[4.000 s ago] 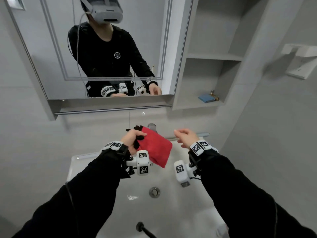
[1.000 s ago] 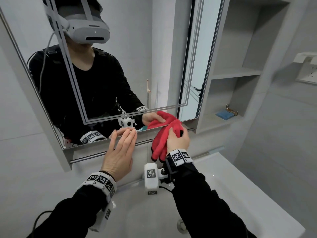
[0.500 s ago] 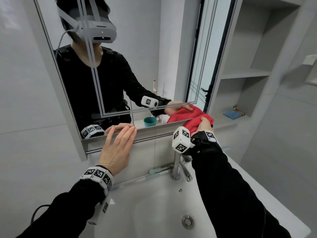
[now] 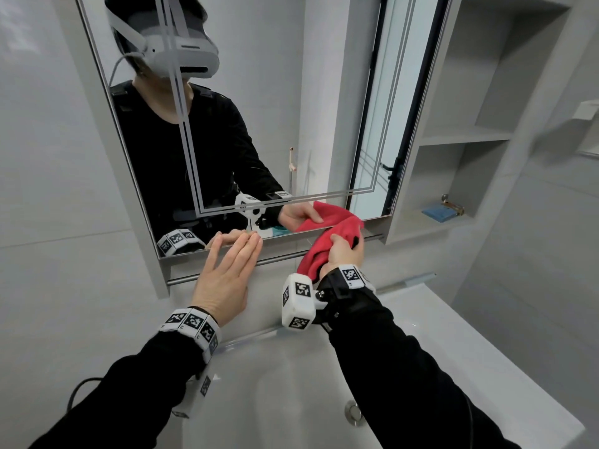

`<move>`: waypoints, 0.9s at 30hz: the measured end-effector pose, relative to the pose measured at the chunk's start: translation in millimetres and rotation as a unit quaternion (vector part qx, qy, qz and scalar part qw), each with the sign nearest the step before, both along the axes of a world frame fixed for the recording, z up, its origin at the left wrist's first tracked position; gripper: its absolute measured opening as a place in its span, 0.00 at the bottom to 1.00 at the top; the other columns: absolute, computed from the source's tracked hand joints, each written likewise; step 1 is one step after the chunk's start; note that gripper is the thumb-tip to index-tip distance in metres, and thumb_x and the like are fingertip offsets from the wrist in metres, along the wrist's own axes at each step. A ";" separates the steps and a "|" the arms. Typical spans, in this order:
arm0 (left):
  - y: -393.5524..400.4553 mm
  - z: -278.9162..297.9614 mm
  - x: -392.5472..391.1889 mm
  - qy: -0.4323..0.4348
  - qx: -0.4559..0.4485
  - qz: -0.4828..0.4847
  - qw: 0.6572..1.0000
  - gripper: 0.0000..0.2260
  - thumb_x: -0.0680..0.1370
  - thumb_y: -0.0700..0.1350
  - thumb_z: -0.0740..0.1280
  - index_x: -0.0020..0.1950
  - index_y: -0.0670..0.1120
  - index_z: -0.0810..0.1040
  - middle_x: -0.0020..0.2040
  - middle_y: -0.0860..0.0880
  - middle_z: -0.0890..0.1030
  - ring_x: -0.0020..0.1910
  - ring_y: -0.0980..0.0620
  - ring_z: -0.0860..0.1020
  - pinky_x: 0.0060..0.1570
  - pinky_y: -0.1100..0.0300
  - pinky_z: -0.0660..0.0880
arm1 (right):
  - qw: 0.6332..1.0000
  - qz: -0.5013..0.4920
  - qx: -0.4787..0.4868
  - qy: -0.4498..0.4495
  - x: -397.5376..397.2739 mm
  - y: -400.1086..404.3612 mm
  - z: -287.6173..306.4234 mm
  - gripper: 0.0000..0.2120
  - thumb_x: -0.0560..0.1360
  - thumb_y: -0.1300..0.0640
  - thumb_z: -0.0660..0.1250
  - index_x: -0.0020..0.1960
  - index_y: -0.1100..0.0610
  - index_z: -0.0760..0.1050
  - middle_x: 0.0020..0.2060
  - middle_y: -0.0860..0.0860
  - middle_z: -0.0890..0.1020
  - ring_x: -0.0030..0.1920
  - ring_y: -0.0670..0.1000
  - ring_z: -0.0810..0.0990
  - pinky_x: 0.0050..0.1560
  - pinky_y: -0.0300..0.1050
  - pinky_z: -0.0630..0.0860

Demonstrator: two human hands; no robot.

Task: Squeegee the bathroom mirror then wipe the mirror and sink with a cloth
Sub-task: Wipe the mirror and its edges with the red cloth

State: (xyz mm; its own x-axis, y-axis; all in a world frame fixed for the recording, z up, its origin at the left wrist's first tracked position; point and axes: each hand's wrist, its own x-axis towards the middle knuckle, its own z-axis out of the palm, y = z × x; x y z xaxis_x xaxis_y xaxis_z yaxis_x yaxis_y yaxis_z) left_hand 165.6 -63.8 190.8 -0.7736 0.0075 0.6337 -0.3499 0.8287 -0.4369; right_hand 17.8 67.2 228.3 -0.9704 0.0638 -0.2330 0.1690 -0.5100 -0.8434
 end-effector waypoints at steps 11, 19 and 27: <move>5.5 14.2 3.0 0.225 0.125 0.058 0.965 0.29 0.70 0.48 0.70 0.68 0.39 0.70 0.66 0.38 0.67 0.68 0.42 0.63 0.69 0.39 0.56 | 0.998 0.042 0.035 0.034 2.7 14.7 -10.4 0.25 0.71 0.68 0.67 0.66 0.54 0.72 0.61 0.56 0.78 0.60 0.57 0.77 0.65 0.56 0.72; -6.1 24.7 5.6 0.365 0.303 0.160 0.866 0.47 0.71 0.67 0.64 0.75 0.36 0.52 0.73 0.32 0.57 0.73 0.35 0.57 0.72 0.39 0.54 | 0.997 -0.021 0.050 0.059 -0.7 12.6 3.0 0.26 0.74 0.62 0.66 0.70 0.48 0.66 0.63 0.51 0.76 0.62 0.52 0.76 0.64 0.46 0.71; -18.2 22.4 3.8 0.399 0.401 0.110 0.817 0.54 0.66 0.71 0.64 0.76 0.37 0.48 0.74 0.33 0.55 0.72 0.35 0.57 0.70 0.44 0.56 | 0.997 -0.021 0.052 0.055 2.2 -1.7 0.2 0.31 0.75 0.62 0.65 0.73 0.43 0.61 0.52 0.43 0.79 0.34 0.37 0.80 0.37 0.31 0.76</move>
State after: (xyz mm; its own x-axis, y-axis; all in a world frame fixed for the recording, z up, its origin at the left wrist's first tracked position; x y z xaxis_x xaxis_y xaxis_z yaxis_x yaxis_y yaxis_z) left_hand 169.4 -82.0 213.2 -0.0382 -0.7416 0.6698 -0.4372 0.6151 0.6561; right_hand 20.0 65.5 228.5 -0.9855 0.1236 -0.1161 0.0535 -0.4232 -0.9045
